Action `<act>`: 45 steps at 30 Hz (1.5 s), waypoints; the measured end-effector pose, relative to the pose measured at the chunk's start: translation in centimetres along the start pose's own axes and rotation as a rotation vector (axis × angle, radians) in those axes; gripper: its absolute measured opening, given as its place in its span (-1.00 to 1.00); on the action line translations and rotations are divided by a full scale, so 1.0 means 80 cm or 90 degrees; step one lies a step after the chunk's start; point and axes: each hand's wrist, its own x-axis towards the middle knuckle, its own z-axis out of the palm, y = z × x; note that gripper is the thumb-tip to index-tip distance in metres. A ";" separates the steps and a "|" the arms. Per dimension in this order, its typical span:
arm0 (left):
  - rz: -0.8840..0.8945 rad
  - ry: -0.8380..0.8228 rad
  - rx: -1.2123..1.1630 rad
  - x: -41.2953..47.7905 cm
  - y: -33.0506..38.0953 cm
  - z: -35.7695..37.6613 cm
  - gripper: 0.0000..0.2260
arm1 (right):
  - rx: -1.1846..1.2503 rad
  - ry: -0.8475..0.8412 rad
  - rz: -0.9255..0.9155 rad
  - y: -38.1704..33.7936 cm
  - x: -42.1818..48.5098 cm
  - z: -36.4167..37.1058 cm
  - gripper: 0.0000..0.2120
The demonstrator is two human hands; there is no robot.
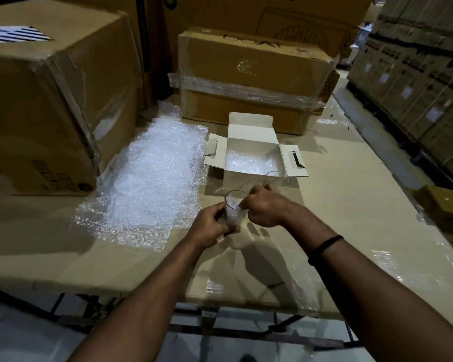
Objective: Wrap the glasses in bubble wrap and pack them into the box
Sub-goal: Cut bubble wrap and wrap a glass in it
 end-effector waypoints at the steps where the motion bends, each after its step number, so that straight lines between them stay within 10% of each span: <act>1: -0.002 -0.001 -0.006 0.000 0.000 0.000 -0.48 | -0.020 -0.028 0.001 -0.002 0.003 -0.005 -0.57; 7: 0.007 -0.003 -0.006 0.001 0.002 0.000 -0.51 | 0.061 0.201 -0.031 0.001 -0.012 -0.005 -0.47; 16: 0.021 -0.009 -0.011 -0.001 0.003 0.000 -0.50 | -0.079 -0.078 -0.003 -0.012 0.007 -0.016 -0.52; 22: 0.015 0.005 -0.008 -0.001 0.005 0.003 -0.52 | 0.048 0.154 -0.024 0.006 -0.015 -0.001 -0.44; 30: -0.026 0.016 -0.048 -0.003 0.004 0.006 -0.47 | 0.026 -0.033 0.011 0.008 0.001 -0.001 -0.40; 37: -0.067 0.146 -0.104 0.001 0.018 0.013 -0.67 | 0.348 0.453 0.088 0.005 -0.026 0.064 -0.45; 45: -0.054 0.232 0.037 0.036 0.055 0.018 -0.58 | 0.392 0.263 0.224 -0.015 -0.002 0.152 -0.48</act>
